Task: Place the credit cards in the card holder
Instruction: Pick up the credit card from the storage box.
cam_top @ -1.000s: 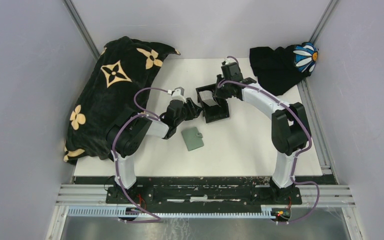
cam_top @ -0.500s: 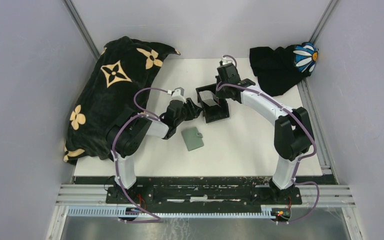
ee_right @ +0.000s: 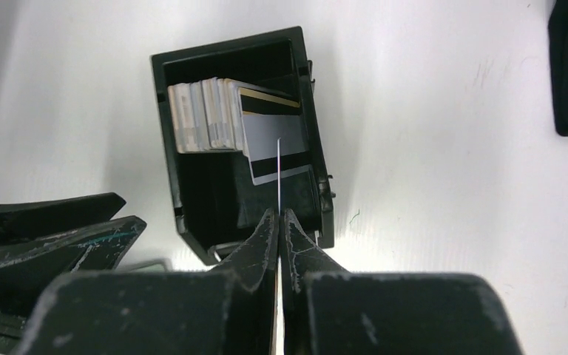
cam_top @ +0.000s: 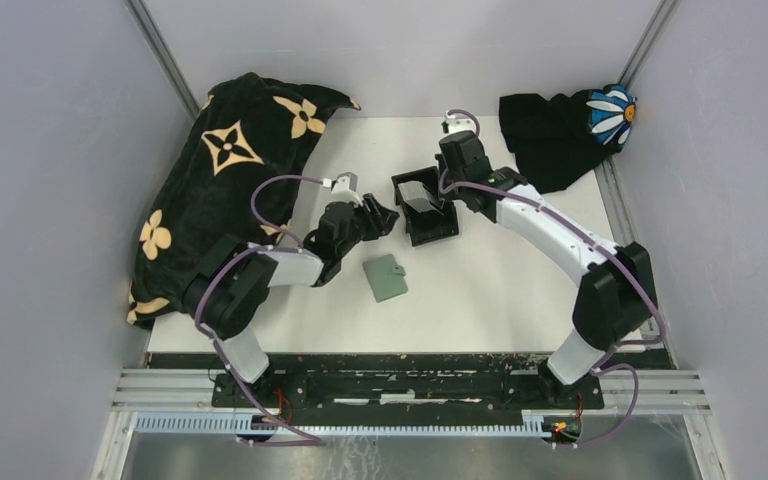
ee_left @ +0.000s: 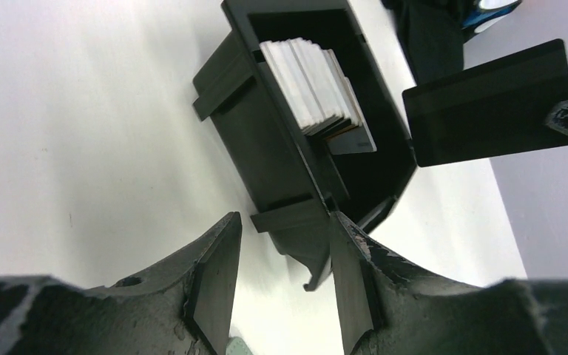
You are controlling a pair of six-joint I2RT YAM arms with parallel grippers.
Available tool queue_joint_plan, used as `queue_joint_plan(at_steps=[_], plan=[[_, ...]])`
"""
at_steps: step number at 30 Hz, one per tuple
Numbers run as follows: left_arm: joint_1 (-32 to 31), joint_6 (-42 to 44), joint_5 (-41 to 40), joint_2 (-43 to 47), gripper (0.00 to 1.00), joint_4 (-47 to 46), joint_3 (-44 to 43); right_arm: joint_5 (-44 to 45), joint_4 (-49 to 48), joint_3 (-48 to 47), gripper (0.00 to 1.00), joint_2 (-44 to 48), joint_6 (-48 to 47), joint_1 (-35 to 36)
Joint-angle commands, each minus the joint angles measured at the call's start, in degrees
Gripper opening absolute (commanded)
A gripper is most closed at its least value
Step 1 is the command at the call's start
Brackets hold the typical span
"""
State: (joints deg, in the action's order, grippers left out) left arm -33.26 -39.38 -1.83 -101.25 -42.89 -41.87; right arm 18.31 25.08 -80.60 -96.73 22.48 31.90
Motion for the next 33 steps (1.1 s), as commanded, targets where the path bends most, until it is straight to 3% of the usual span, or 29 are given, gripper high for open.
queue_joint_plan(at_steps=[1, 8, 17, 25, 33], plan=[[-0.32, 2.41, -1.03, 7.40, 0.55, -0.46, 2.81, -1.05, 0.38, 1.31, 0.01, 7.65, -1.74, 1.24], [-0.47, 4.48, 3.94, 16.99, 0.56, -4.19, 9.01, -13.40, 1.63, 9.00, 0.01, 16.63, 0.70, 2.56], [-1.20, 6.30, 22.32, 21.36, 0.56, -11.66, 14.74, -29.88, -0.54, 21.53, 0.01, 28.15, 4.65, 2.74], [-3.00, 7.16, 34.74, 21.41, 0.56, -16.01, 16.47, -36.72, -2.41, 28.92, 0.01, 34.90, 8.23, 2.79], [-4.12, 8.87, 40.87, 21.47, 0.56, -14.28, 16.42, -41.43, -4.25, 32.08, 0.01, 36.97, 10.52, 2.73]])
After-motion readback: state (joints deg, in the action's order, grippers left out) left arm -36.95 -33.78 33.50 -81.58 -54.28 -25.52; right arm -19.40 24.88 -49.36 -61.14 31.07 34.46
